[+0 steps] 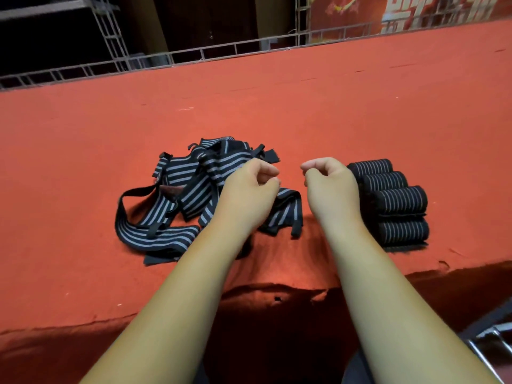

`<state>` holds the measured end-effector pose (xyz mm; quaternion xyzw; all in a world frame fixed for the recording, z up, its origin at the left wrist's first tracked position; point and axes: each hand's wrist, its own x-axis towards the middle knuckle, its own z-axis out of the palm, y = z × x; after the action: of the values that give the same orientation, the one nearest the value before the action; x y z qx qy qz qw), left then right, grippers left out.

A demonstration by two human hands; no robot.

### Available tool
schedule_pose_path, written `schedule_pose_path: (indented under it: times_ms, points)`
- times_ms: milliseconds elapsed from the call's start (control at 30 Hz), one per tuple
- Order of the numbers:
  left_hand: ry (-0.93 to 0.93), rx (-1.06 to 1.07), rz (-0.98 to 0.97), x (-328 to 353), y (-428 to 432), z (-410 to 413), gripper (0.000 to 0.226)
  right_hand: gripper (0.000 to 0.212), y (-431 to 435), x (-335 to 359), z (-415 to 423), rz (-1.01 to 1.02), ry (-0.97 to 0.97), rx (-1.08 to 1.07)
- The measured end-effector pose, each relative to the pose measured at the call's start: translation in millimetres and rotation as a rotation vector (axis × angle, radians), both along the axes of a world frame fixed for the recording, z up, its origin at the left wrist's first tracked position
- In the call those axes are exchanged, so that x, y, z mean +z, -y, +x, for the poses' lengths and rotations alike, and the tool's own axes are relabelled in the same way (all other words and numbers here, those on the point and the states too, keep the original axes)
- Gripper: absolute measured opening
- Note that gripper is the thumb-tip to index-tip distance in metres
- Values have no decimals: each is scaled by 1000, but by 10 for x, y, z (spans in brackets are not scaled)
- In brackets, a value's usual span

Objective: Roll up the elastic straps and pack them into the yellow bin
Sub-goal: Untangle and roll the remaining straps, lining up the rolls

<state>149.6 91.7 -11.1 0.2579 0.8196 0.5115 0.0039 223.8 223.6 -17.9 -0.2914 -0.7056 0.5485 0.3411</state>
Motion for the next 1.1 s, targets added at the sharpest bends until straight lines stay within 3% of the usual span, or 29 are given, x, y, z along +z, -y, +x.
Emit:
schedule_pose_path:
  times_ms: [167,333,467,600,700,833,900,1000,1100]
  points:
    - [-207,-84,-411,244,-377,-214,33,34,-110,-41,-219,-181,20,-8]
    - [-361,-132,-828,276,-872,-641,29,40,-191,-189,-444,-195,167,64]
    - [-315,-194,-1130,108,-1136,-1137,17,44,-210,-301,-557,-250,207,81]
    - [-253,-188,-1246,-86,-1246,-1590,51,49,-181,-371,-640,-279,182,65]
    - [-145,-133,-1290,-191,-1257,-1702,64,49,-216,-364,-671,-338,150,37]
    - [-92,-47,-1308,-291,-1308,-1795,76,48,-239,-361,-691,-370,145,17]
    - [-81,-38,-1197,-276,-1278,-1762,70,49,-229,-363,-696,-362,146,14]
    - [-78,-10,-841,-244,-1170,-1738,50,50,-207,-359,-699,-358,137,2]
    - [78,-9,-320,-100,-1037,-1627,44,44,-187,-338,-685,-386,101,-19]
